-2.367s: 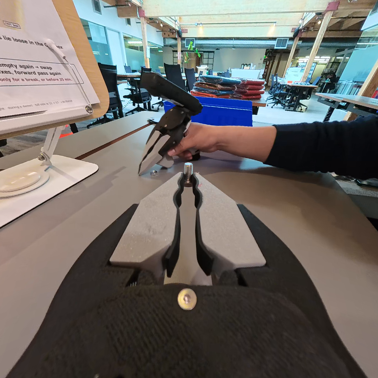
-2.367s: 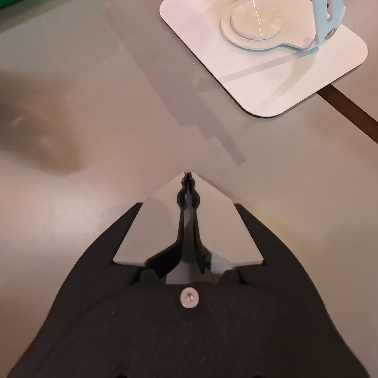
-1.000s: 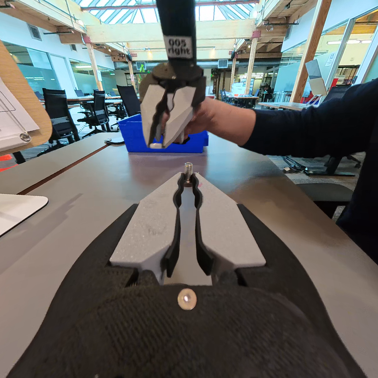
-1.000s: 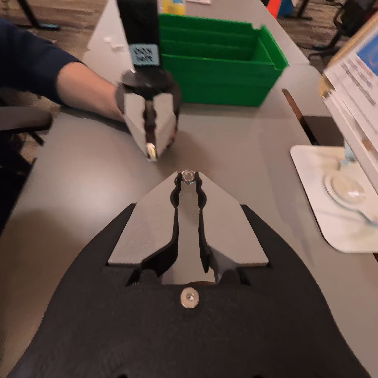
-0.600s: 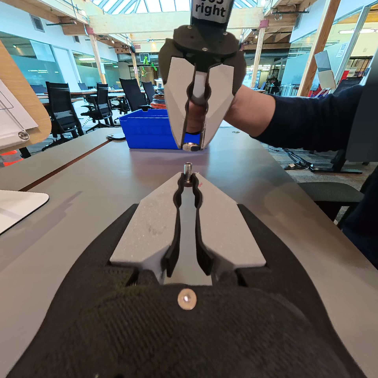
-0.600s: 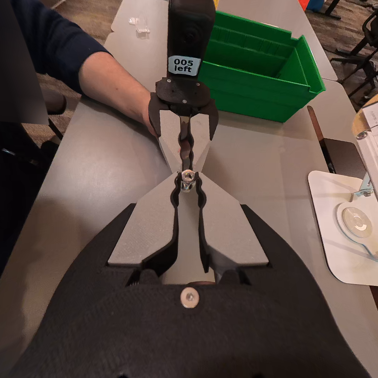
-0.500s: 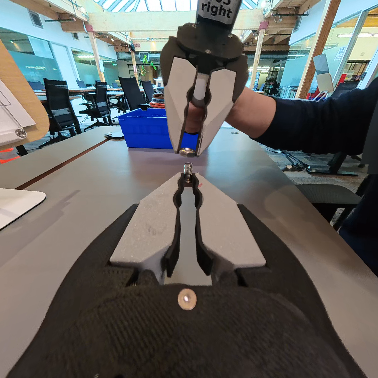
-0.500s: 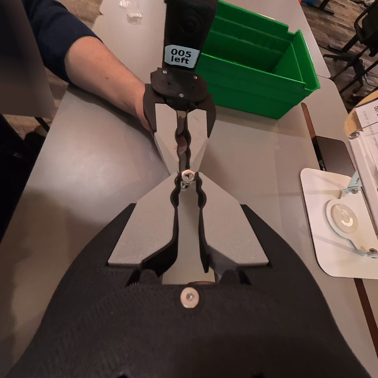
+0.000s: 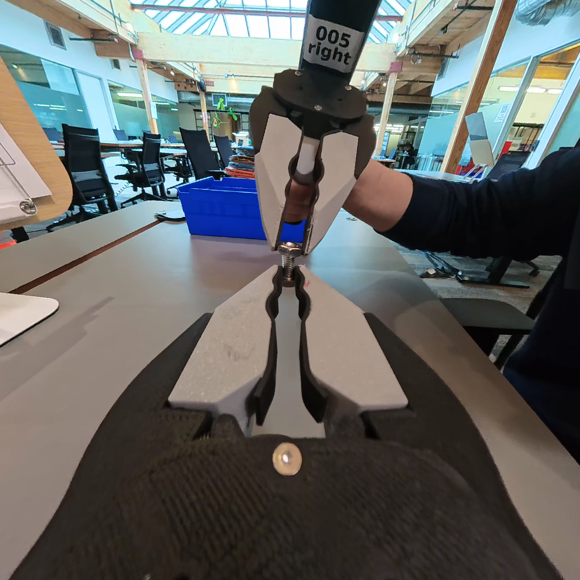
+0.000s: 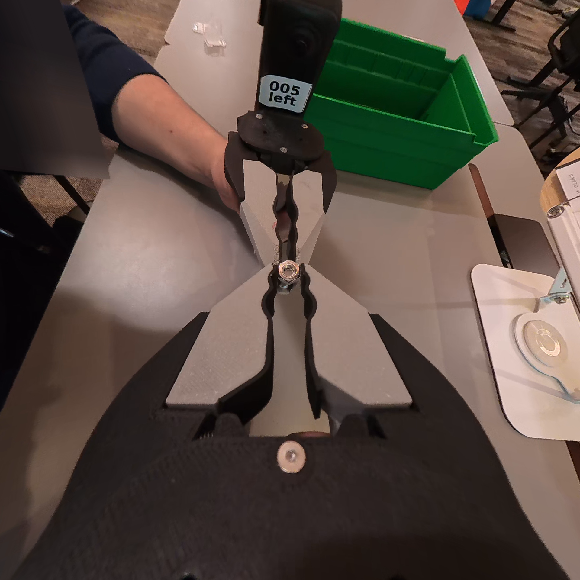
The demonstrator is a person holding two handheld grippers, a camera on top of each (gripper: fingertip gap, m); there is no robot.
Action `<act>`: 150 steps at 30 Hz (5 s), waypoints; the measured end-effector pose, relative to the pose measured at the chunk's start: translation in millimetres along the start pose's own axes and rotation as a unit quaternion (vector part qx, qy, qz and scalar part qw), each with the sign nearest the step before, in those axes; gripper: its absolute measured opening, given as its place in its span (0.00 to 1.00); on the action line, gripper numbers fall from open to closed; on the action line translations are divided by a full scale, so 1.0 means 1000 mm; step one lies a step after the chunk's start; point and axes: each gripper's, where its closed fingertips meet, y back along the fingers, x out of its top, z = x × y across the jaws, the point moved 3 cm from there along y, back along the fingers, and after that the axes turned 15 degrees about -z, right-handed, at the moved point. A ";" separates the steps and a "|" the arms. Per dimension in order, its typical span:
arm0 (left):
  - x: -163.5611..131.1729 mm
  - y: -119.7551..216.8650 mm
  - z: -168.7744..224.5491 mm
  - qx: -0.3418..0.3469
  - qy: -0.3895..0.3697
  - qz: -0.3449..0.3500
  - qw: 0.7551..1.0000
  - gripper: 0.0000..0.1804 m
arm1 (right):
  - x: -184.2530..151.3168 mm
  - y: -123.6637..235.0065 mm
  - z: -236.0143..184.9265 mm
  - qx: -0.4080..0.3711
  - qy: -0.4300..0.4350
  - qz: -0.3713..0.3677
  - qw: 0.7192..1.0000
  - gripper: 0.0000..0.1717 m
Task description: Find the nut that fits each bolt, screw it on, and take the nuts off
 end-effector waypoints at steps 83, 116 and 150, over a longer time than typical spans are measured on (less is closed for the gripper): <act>0.006 0.002 0.004 -0.015 0.009 0.025 1.000 0.03 | 0.012 -0.013 -0.019 0.038 -0.101 0.238 0.965 0.33; 0.009 0.005 -0.001 0.006 0.016 0.030 0.999 0.03 | 0.019 -0.010 -0.010 0.010 -0.130 0.271 0.954 0.33; 0.010 0.023 -0.029 0.074 0.047 0.034 0.996 0.03 | 0.007 0.012 0.011 -0.044 -0.179 0.294 0.938 0.37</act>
